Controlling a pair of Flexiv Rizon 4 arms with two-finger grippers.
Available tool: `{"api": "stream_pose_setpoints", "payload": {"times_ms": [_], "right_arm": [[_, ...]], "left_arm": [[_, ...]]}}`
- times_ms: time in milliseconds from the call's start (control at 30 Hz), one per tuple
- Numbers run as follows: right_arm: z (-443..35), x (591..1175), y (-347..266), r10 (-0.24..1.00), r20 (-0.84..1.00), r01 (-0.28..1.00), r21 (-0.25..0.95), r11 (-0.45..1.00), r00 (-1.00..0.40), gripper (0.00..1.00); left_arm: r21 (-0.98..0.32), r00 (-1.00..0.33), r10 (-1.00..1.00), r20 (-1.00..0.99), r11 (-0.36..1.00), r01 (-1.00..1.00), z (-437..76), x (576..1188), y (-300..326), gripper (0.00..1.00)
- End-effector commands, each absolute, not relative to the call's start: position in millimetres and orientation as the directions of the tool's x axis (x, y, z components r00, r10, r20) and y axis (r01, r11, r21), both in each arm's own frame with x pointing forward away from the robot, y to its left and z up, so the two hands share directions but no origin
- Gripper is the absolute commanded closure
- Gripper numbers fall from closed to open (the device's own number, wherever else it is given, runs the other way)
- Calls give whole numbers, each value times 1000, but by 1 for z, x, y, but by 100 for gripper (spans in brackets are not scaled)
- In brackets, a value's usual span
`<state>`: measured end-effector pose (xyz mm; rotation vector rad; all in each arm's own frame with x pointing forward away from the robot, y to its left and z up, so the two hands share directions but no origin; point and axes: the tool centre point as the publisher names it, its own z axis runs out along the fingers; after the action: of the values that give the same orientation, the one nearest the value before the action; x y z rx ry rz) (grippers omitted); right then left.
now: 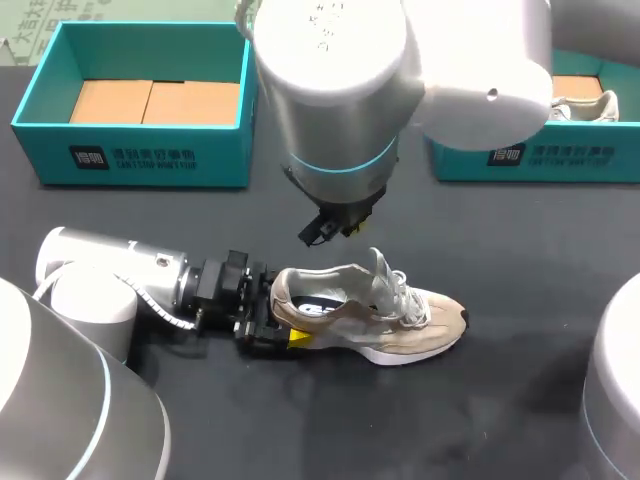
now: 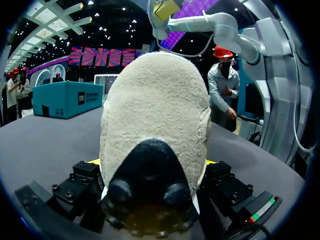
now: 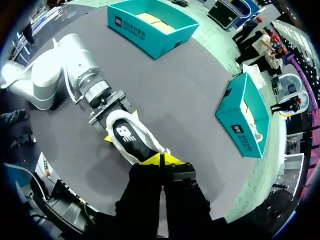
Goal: Take the shoe out of the shoebox, open the shoe tongue, remove and reinsert the insole, then place the shoe into the shoebox
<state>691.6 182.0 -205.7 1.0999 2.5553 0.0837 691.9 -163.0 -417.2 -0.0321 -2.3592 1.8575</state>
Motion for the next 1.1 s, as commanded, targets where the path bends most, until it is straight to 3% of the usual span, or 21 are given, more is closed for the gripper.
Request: {"api": "stream_pose_setpoints", "payload": {"times_ms": [33,100,467,700,1100], "right_arm": [[-223,690,207,505,-314,485,144,863,-804,100],[-221,687,204,485,-326,493,63,868,-812,100],[-221,687,204,485,-326,493,63,868,-812,100],[-253,699,229,262,-275,270,12,963,-925,100],[-270,696,229,209,-222,206,33,978,-952,100]], "left_arm": [[-969,-990,100,95,238,-69,-420,690,-164,100],[-969,-990,100,95,238,-69,-420,690,-164,100],[-969,-990,100,95,238,-69,-420,690,-164,100],[-969,-990,100,95,238,-69,-420,690,-164,100],[-969,-990,100,95,238,-69,-420,690,-164,100]]}}
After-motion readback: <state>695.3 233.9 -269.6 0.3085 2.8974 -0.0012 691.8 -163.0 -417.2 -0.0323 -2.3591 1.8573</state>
